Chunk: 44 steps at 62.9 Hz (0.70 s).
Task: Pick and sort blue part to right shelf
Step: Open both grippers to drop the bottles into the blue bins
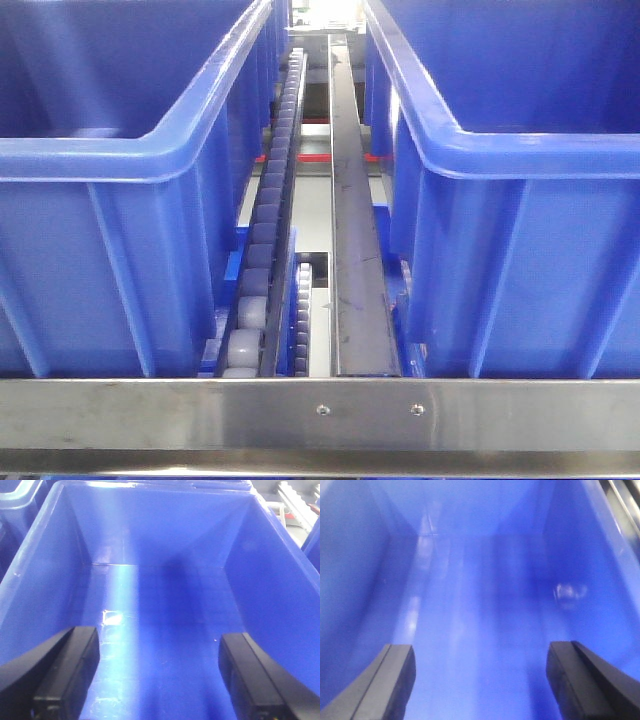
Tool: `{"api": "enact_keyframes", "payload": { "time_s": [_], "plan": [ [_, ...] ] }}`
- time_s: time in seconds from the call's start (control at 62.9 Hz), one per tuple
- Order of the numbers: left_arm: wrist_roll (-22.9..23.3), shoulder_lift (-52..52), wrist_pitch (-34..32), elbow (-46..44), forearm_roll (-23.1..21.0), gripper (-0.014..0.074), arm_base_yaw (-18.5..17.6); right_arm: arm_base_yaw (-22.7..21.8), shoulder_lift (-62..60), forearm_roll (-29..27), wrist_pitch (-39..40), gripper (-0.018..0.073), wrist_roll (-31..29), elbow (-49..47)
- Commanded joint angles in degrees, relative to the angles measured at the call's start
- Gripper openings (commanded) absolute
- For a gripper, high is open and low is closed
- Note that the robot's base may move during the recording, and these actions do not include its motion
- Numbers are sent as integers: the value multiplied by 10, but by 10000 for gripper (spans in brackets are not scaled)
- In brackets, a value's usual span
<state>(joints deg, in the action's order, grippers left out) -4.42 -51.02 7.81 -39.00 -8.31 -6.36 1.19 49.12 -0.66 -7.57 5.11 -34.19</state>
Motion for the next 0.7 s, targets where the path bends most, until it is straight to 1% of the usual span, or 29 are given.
{"api": "enact_keyframes", "payload": {
  "time_s": [0.0,0.095,0.127,0.175,0.223,0.254,0.302,0.334,0.381,0.461,0.556,0.683],
  "plan": [
    [3,13,-43,-23,-4,461,0,-1,-5,-1,43,613,-1,-36],
    [3,26,-40,-30,-4,322,0,-1,-12,-1,32,601,-1,-45],
    [3,32,-41,-33,-4,273,0,-1,-15,-1,27,582,-1,-48],
    [3,37,-41,-34,-4,217,0,-1,-21,-1,18,526,-1,-50],
    [3,41,-42,-37,-4,156,0,-1,-27,-1,11,445,-1,-51],
    [3,44,-42,-39,-4,118,0,-1,-31,-1,9,372,-1,-51],
    [3,47,-43,-44,-3,127,0,-1,-40,-1,12,229,-1,-51],
    [3,47,-42,-45,-3,125,0,-1,-44,-1,14,163,-1,-51],
    [3,47,-42,-46,-3,123,0,-1,-49,-1,23,33,-1,-51],
    [3,47,-41,-46,-3,123,0,-1,-52,-2,42,74,-1,-51],
    [3,48,-40,-46,-3,123,0,-1,-61,-22,34,66,-1,-51],
    [3,64,-41,-42,-3,124,0,-1,-86,-21,10,66,-1,-50]
  ]
}}
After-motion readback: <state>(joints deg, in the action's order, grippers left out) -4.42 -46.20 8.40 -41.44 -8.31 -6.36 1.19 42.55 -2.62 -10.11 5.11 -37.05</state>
